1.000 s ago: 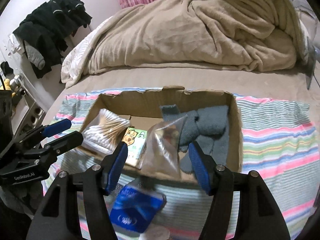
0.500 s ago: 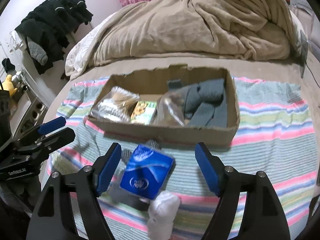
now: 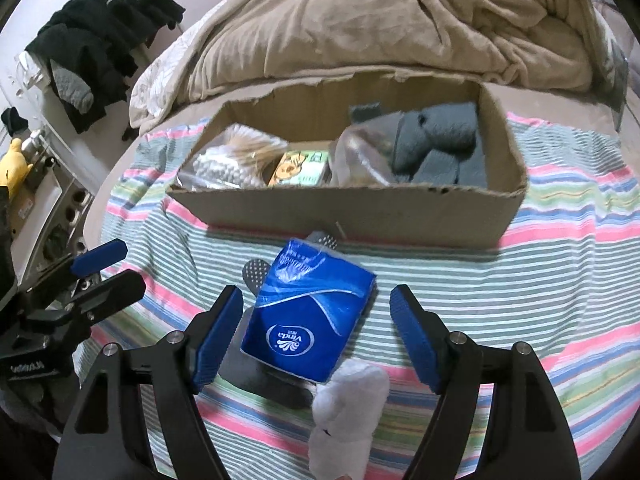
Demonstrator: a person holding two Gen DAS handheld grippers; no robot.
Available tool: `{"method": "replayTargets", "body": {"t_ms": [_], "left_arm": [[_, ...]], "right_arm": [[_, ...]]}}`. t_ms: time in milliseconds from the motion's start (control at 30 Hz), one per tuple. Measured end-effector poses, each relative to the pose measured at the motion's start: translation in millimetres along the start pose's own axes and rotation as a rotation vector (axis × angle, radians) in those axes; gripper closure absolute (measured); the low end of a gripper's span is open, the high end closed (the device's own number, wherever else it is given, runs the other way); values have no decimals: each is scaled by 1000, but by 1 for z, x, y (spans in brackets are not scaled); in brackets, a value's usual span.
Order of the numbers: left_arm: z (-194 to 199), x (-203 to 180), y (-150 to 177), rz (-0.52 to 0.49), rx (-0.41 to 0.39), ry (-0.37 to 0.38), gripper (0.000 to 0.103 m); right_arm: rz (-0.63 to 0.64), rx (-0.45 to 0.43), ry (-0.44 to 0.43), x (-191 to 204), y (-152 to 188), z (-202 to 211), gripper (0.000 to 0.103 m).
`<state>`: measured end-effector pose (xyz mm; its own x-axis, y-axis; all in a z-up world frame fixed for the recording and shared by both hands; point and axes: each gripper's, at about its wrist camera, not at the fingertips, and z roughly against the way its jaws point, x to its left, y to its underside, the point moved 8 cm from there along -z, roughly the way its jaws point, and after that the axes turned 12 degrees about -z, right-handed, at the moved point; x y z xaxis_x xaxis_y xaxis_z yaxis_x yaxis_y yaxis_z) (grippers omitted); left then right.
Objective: Organize objects
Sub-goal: 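Grasp the grey socks with the left gripper while the right grasps the blue tissue pack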
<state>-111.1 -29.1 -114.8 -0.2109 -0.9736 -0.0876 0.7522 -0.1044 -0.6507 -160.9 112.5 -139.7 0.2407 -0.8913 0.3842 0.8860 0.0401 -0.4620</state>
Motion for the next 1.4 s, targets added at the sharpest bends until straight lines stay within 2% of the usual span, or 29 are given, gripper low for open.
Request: {"method": "replayTargets", "body": {"t_ms": [233,300,467,633,833,867,900,967,1100,1400], "left_arm": [[-11,-4,7,0,29,6,22],[-15,-6,8,1,36,7,22],[-27,-21,9,-13,55,30,22],[-44,-45,8,-50,80,67,22],[-68,-68,10,-114,120,73,23],[-73,-72,11,-130,131,69,27],[-76,-74,12,-140,140,68,38],[-84,-79,14,-157,155,72,51],[-88,-81,11,-154,138,90,68],[-59,-83,-2,-130,75,134,72]], "right_arm": [[-1,24,4,1,7,-18,26],[9,26,2,2,7,-18,38],[27,17,-7,-4,6,-9,45],[20,-14,-19,-13,2,8,45],[5,-32,-47,-23,-2,21,45],[2,-36,-51,-25,-4,22,45],[-5,-40,-57,-28,-5,25,45],[-12,-47,-63,-31,-7,27,45],[-35,-64,-62,-43,-13,34,45],[-43,-120,-53,-55,-26,58,45]]}}
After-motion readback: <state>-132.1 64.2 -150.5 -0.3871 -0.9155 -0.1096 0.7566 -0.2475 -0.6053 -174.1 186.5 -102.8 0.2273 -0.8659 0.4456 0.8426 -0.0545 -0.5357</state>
